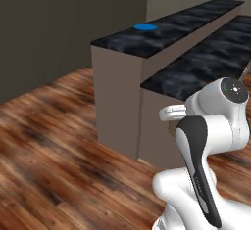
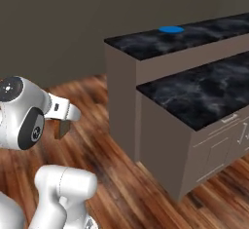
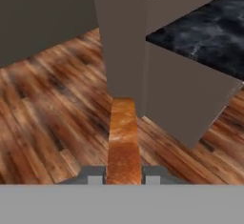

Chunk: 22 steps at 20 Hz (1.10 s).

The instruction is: Start the toaster. Once the lever pops up, take the bread to the plate on the dining counter.

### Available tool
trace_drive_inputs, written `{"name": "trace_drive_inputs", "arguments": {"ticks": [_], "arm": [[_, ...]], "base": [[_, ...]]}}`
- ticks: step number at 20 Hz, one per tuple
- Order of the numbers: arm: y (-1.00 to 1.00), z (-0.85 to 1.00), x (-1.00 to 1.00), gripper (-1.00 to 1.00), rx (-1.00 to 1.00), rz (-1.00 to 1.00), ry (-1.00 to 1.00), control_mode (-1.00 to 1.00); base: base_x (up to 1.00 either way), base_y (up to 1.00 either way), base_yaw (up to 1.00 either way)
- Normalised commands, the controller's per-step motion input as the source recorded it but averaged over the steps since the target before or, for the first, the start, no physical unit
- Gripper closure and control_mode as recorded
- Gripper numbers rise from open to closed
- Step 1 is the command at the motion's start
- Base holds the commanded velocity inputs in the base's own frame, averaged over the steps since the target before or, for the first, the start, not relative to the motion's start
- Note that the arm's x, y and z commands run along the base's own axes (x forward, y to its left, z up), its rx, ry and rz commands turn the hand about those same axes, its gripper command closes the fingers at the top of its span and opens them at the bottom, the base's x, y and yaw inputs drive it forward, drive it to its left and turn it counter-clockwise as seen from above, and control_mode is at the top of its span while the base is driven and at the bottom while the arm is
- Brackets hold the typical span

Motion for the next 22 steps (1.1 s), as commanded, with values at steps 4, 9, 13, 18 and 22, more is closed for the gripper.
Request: {"name": "trace_drive_inputs", "arguments": {"ticks": [4,9,13,18,22], "arm": [[0.00,0.00,0.00,1.00,0.00,0.00,0.00,1.00],[0.00,0.00,0.00,1.00,0.00,0.00,0.00,1.00],[0.00,0.00,0.00,1.00,0.00,0.00,0.00,1.00],[0.00,0.00,0.00,1.00,0.00,0.00,0.00,1.00],[0.00,0.00,0.00,1.00,0.00,0.00,0.00,1.00]], "base": [[1.00,0.75,0.04],[1.00,0.09,0.26],[1.00,0.00,0.42],[1.00,0.14,0.24],[1.00,0.64,0.02]]}}
